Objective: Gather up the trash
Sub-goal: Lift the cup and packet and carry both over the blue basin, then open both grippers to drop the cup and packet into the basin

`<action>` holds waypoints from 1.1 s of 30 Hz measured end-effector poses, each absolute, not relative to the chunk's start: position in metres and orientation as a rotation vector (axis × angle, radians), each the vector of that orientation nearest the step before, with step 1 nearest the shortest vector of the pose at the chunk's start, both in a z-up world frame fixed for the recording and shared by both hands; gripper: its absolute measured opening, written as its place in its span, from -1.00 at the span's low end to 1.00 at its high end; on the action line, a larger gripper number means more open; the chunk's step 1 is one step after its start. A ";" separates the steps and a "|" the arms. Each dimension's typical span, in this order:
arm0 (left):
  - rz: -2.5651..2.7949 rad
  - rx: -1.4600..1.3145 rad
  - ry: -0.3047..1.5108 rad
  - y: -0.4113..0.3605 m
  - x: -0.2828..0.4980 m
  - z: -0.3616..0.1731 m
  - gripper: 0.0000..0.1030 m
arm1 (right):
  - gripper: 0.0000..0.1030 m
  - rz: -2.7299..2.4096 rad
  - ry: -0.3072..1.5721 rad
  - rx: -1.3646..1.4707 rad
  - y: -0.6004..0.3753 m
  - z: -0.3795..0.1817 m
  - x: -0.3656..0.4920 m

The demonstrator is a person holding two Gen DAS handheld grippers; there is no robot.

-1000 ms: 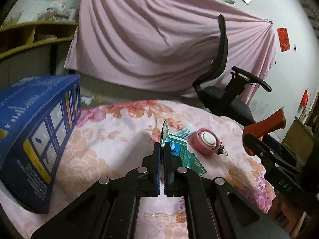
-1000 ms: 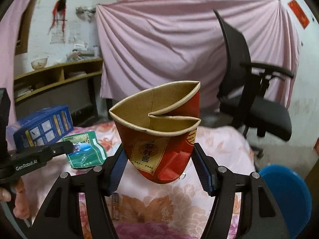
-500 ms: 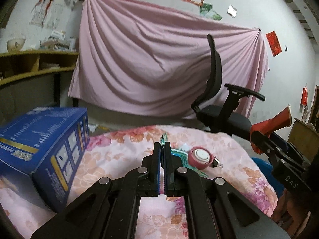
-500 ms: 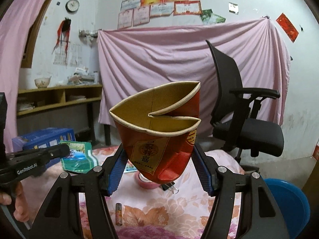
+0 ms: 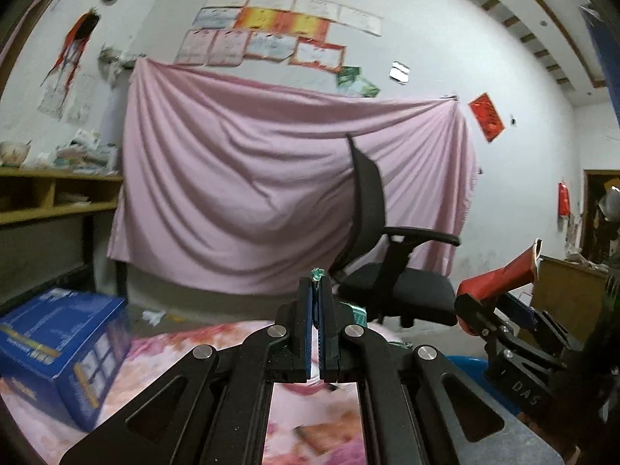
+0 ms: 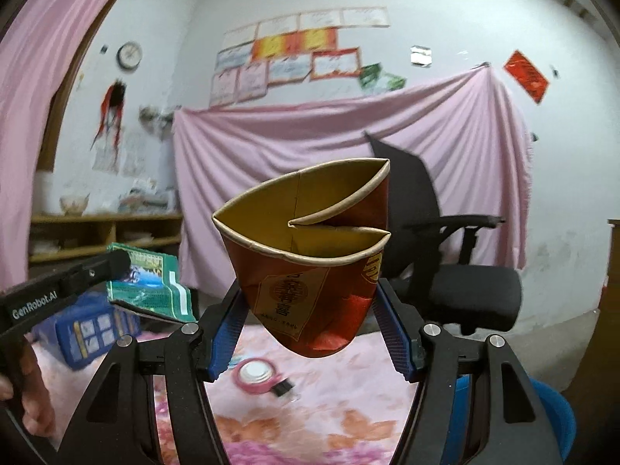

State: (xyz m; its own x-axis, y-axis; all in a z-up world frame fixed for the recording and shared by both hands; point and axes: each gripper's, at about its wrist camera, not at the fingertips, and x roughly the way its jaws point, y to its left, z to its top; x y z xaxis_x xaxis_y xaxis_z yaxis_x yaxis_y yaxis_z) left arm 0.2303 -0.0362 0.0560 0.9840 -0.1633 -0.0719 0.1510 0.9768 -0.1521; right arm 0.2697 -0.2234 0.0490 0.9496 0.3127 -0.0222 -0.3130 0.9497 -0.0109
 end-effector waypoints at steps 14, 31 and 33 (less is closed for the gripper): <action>-0.331 -0.102 0.101 -0.153 0.262 0.086 -0.98 | 0.23 0.153 0.038 0.093 -0.322 0.052 0.261; -0.433 -0.130 0.407 -0.243 0.329 0.053 -0.98 | 0.23 0.051 0.343 0.300 -0.414 0.021 0.304; -0.436 -0.143 0.451 -0.247 0.336 0.048 -0.98 | 0.23 0.051 0.380 0.322 -0.421 0.017 0.310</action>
State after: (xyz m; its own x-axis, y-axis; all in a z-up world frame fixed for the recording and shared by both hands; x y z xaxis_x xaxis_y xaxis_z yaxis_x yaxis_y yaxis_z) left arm 0.3362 -0.2465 0.0483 0.8100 -0.4380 -0.3899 0.3756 0.8981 -0.2287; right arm 0.3098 -0.4212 0.0173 0.9279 0.1085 -0.3567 0.0115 0.9480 0.3182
